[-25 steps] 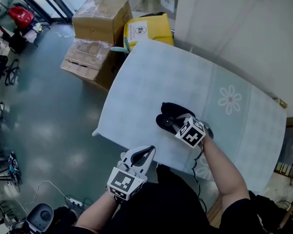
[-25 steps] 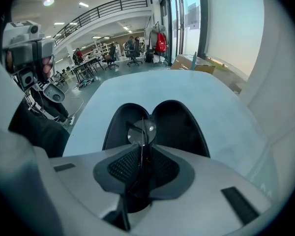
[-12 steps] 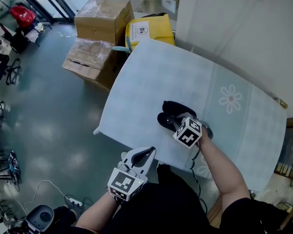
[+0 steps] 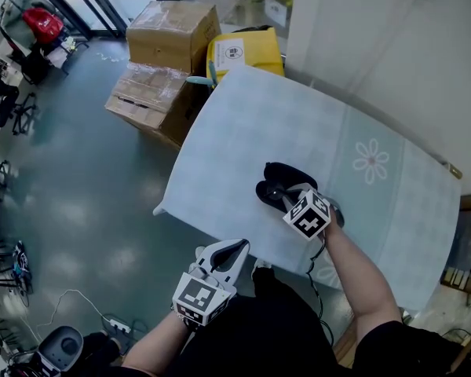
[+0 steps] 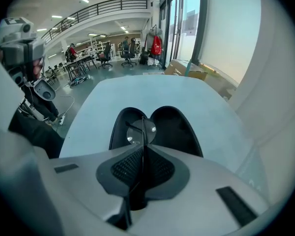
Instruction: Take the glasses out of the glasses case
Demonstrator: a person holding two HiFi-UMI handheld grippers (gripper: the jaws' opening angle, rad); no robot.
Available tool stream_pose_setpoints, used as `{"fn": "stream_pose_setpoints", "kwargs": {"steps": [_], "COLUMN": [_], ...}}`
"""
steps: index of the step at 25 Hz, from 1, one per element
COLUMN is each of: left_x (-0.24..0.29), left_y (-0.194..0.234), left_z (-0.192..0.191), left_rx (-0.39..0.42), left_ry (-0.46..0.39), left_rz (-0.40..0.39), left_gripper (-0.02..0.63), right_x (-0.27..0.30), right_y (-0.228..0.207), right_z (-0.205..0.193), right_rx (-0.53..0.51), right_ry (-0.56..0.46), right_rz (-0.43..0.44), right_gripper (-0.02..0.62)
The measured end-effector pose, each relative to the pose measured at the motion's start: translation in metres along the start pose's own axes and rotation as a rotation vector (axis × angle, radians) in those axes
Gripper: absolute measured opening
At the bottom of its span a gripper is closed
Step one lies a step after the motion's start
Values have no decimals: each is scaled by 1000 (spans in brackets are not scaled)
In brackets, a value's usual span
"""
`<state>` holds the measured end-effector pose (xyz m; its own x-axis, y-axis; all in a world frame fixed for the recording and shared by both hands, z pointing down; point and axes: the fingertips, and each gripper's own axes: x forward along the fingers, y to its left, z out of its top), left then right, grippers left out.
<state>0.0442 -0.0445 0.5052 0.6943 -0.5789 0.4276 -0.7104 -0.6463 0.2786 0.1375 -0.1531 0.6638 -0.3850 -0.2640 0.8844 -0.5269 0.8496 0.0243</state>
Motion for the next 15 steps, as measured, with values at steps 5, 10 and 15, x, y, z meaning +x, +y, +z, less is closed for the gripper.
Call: {"fn": "stream_pose_setpoints", "kwargs": {"steps": [5, 10, 15], "left_x": [-2, -3, -4], "left_y": [-4, -6, -11], "left_z": [4, 6, 12], "left_rx": [10, 17, 39], "left_ry": [-13, -23, -24], "left_rz": [-2, -5, -31], "left_gripper": [31, 31, 31], "right_x": [-10, -25, -47], "right_y": [-3, -8, -13], "right_z": [9, 18, 27], "right_rx": [9, 28, 85], "right_ry": [-39, -91, -152], "right_rz": [-28, -61, -94], "right_gripper": [38, 35, 32]}}
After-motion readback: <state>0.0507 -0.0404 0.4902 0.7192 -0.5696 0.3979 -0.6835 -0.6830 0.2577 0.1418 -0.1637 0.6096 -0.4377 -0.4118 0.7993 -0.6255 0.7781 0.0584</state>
